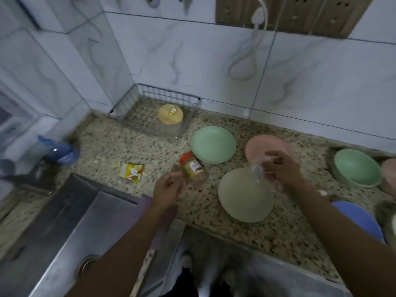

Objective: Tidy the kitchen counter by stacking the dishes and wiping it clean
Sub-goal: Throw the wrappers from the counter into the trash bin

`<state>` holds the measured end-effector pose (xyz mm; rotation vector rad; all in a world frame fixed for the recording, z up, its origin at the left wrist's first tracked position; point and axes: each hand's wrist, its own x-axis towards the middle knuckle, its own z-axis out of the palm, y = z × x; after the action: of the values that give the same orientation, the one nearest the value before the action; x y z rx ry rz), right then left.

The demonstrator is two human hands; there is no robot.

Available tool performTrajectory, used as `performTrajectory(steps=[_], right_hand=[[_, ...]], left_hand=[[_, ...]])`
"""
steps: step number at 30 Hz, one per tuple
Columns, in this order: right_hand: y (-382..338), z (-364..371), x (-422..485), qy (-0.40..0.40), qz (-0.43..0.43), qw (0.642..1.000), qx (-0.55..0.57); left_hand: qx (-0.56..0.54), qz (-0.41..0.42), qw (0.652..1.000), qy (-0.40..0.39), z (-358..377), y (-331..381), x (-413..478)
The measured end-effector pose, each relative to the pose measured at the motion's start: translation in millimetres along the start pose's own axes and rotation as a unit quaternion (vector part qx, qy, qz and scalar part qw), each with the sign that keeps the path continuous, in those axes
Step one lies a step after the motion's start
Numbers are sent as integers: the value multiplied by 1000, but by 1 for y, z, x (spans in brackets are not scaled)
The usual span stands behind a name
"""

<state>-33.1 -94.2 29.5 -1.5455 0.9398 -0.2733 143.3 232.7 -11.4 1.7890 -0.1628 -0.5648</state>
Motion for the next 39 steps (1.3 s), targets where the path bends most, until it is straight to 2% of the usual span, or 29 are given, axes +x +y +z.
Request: performTrajectory(steps=[5,9,14,17,19,22,25,29,32,39], right_hand=[[-3,59,13,-60,2,998,22],[-6,97,17,-94,15,995,37],[-8,130,21,-110,22,994,20],[-7,145,26,-102,26,994,-2],[-7,149,26,-106,32,994,-13],[-12,153,26,-111,48,992,-26],[-11,153,24,-111,49,992,-34],[-3,153,19,-100,61,993,-27],[0,153,12,-90,68,993,-17],[6,146,0,-90,73,993,-9]], left_hand=[[-26,-73,994,80,-63,-23,10],[-109,-128,978,119,-95,-18,15],[-95,-126,973,171,-112,-23,28],[-21,-70,980,183,-122,-35,47],[80,-50,979,182,-127,-41,59],[328,-54,933,136,-133,-40,81],[456,-53,885,79,-133,-27,98],[508,-57,859,0,-136,-33,124],[519,-64,852,-12,-138,-37,136],[429,-40,902,35,-147,-36,136]])
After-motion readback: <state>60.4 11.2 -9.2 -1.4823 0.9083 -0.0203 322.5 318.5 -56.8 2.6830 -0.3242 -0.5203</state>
